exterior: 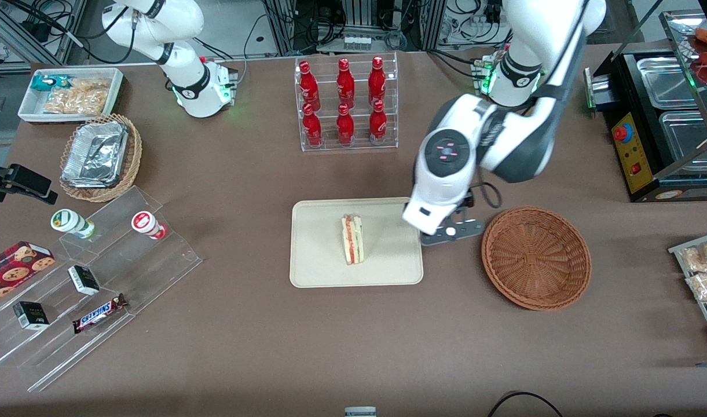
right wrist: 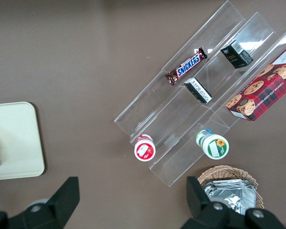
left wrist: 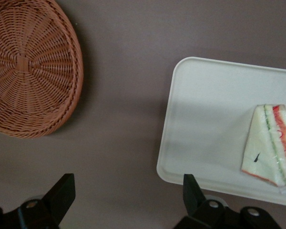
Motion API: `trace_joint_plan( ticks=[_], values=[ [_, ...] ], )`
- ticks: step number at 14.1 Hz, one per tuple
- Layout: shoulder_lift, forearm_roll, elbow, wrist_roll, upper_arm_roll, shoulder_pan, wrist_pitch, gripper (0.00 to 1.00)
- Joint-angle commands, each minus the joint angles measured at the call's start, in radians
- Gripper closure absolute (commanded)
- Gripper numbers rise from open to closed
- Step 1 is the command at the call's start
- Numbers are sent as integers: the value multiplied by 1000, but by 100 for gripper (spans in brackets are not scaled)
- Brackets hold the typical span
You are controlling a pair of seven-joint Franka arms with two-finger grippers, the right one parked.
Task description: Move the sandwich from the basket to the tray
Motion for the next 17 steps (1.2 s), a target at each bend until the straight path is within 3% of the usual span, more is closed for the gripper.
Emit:
trace_joint_plan(
  ticks=[1, 4, 10, 17],
  values=[
    [-116, -34, -63, 188, -7, 88, -109, 0],
    [-182, -16, -57, 288, -15, 182, -229, 0],
    [-342, -11, -86, 657, -30, 380, -275, 0],
    [-346, -20, -4, 696, 49, 427, -277, 0]
  ],
)
